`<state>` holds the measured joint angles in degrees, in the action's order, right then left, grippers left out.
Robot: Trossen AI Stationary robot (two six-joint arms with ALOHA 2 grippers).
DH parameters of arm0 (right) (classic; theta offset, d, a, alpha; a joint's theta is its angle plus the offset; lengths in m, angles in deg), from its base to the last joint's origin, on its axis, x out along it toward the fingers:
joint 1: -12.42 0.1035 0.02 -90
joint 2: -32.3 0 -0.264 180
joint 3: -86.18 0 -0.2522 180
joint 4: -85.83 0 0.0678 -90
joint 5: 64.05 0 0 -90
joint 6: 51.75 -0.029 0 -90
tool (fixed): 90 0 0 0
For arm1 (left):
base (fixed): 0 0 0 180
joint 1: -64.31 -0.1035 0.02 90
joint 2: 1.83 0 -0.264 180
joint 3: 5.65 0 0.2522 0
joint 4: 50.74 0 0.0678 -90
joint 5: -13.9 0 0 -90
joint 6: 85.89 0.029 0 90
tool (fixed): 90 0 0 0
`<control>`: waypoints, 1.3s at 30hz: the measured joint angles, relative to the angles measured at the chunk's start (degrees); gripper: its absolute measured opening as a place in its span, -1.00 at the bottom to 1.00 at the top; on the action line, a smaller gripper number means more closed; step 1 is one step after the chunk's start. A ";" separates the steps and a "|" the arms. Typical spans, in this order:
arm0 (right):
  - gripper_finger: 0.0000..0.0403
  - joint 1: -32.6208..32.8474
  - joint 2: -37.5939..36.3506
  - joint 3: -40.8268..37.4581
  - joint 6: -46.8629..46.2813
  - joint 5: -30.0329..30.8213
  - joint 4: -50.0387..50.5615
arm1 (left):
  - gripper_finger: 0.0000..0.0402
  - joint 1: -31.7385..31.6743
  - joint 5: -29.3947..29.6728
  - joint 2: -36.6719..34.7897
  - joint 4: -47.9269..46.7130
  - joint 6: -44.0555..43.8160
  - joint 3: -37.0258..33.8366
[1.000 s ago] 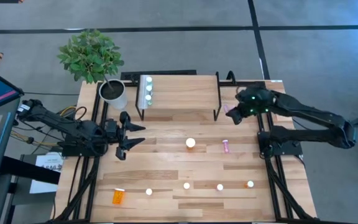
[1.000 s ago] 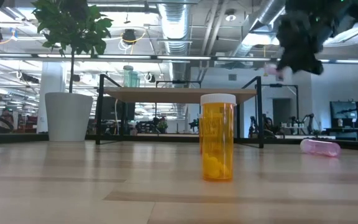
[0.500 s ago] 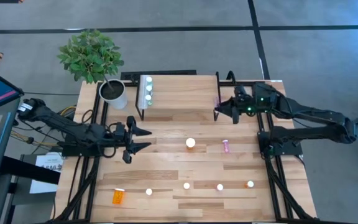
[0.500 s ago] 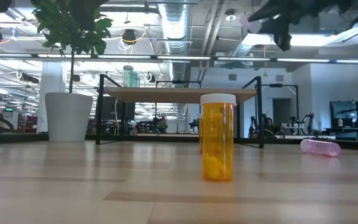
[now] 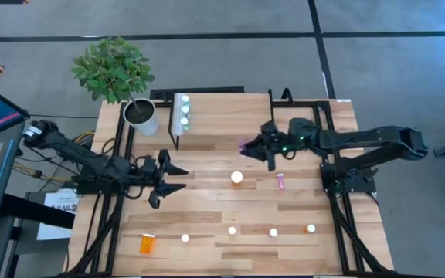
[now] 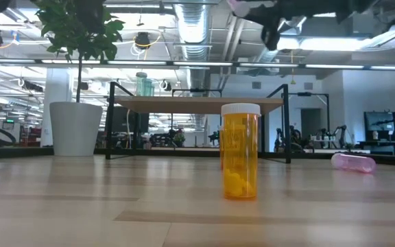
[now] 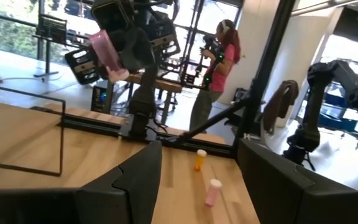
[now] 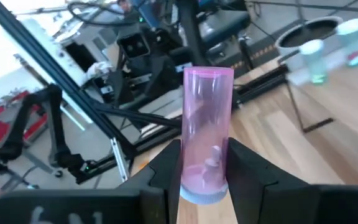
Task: Pick and place medicine bottles onto shelf by color
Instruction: Put the top pink pill bottle on the shelf
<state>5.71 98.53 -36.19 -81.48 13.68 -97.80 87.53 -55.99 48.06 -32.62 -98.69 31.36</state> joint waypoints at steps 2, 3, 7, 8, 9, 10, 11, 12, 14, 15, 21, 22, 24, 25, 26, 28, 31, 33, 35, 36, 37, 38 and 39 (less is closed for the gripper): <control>-0.39 0.87 2.78 0.00 0.36 0.00 -4.20 | 0.00 0.70 0.75 0.11 0.02 0.02 0.00; -0.39 1.26 3.97 0.00 0.36 0.00 -5.78 | 0.00 1.01 1.27 0.30 0.05 0.07 0.00; -0.39 2.95 8.68 0.00 -0.13 -0.09 -13.68 | 0.00 1.34 1.80 0.50 0.24 1.09 0.00; -0.39 3.45 9.68 0.00 -0.22 -0.15 -15.37 | 0.00 1.34 1.80 0.48 0.22 1.15 0.00; -0.39 3.99 10.65 0.00 -0.26 -0.31 -16.92 | 0.00 1.34 1.80 0.50 0.18 1.55 0.00; -0.39 4.54 11.54 0.00 -0.26 -0.33 -18.69 | 0.00 1.34 1.80 0.50 0.17 2.04 0.00; -0.39 5.12 12.39 0.00 -0.26 -0.40 -20.37 | 0.00 1.34 1.81 0.50 0.19 2.47 0.00; -0.39 5.64 13.47 0.00 -0.26 -0.44 -22.64 | 0.00 1.34 1.80 0.49 0.16 2.61 0.00; -0.39 6.78 15.52 0.00 -0.26 -0.47 -26.52 | 0.00 1.34 1.18 0.51 0.02 2.64 0.00; -0.39 7.28 16.51 0.00 -0.25 -0.47 -28.52 | 0.00 1.34 0.60 0.62 0.07 2.67 0.00; -0.39 9.46 21.92 0.00 -0.26 -0.48 -39.22 | 0.00 1.36 -1.84 1.48 0.34 2.67 0.04; -0.39 9.62 22.63 0.00 -0.26 -0.48 -40.08 | 0.00 1.36 -1.52 1.74 -0.02 2.72 0.04; -0.39 9.79 23.87 0.00 -0.44 -0.48 -41.58 | 0.00 1.36 -0.64 2.39 0.62 3.40 0.02; -0.39 9.73 24.23 0.00 -0.91 -0.50 -42.28 | 0.00 1.36 -0.07 3.09 1.34 3.84 0.04; -0.39 9.67 24.39 0.00 -1.53 -0.50 -42.47 | 0.00 1.36 0.40 3.76 1.64 4.46 0.07; -0.39 9.61 24.85 0.00 -1.79 -0.50 -42.49 | 0.00 1.36 0.59 4.85 2.78 5.79 0.07; -0.39 9.90 24.93 0.00 -1.86 -0.48 -42.45 | 0.00 1.36 0.01 5.68 3.77 8.36 0.33; -0.39 10.21 24.86 0.00 -1.85 -0.50 -42.60 | 0.00 1.36 -0.39 5.64 3.96 8.72 0.33; -0.39 10.66 24.90 0.00 -1.85 -0.50 -42.70 | 0.00 1.36 -0.39 5.64 4.26 9.14 0.33; -0.39 10.89 24.90 0.00 -1.83 -0.50 -43.15 | 0.00 1.36 -0.47 5.64 4.49 9.29 0.33; -0.39 10.99 24.89 0.00 -1.83 -0.48 -43.46 | 0.00 1.35 -0.94 5.64 5.00 9.33 0.33; -0.39 11.15 24.88 0.00 -1.80 -0.38 -43.44 | 0.00 1.35 -1.61 5.61 5.35 9.33 0.33; -0.39 11.23 24.88 0.00 -1.73 -0.13 -43.23 | 0.00 1.36 -2.07 5.60 5.35 9.35 0.33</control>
<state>16.93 123.41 -36.19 -83.21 13.55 -141.02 88.89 -58.06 53.66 -27.27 -89.34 31.69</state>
